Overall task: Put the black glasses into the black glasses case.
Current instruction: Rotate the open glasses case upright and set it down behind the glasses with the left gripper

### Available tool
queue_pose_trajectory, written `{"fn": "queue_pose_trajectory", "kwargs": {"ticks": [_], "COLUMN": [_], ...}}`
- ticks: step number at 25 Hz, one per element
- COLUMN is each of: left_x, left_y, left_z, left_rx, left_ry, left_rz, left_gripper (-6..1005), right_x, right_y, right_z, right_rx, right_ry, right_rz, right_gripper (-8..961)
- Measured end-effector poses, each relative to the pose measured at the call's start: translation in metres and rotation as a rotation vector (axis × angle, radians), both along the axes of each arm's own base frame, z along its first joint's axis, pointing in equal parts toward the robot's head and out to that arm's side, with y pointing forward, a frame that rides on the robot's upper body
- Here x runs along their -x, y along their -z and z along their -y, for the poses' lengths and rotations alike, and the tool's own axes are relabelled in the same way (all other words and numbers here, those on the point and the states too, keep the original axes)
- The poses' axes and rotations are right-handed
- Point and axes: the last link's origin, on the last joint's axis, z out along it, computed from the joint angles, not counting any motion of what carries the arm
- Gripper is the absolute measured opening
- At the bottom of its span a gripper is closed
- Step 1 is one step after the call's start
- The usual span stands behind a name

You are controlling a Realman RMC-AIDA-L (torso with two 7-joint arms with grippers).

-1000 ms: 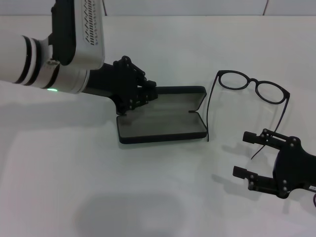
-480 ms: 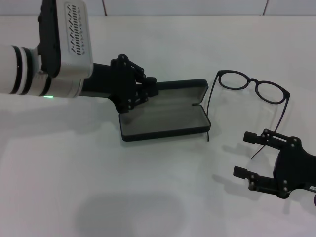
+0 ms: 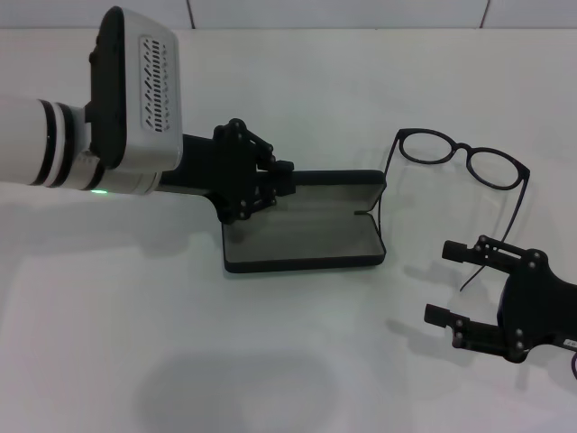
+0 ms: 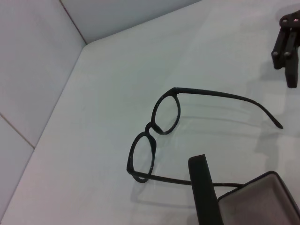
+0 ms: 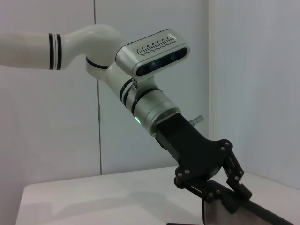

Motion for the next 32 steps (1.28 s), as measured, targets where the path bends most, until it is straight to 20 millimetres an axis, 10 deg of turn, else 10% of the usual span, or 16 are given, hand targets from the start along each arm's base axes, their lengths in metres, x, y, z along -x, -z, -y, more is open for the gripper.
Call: {"fn": "queue_pose_trajectory", "kwargs": {"ticks": [32], "left_x": [0.008], "left_y": [0.013], "left_z": [0.001], "left_rx": [-0.079], "left_ry": [0.027], "left_rz": [0.042], "left_gripper": [312], "right_x": [0.002], "right_y": [0.001], "right_z": [-0.001], "right_rx": [0.007], "right_ry": [-0.007], "right_rz": [0.002], "right_gripper": [748]}}
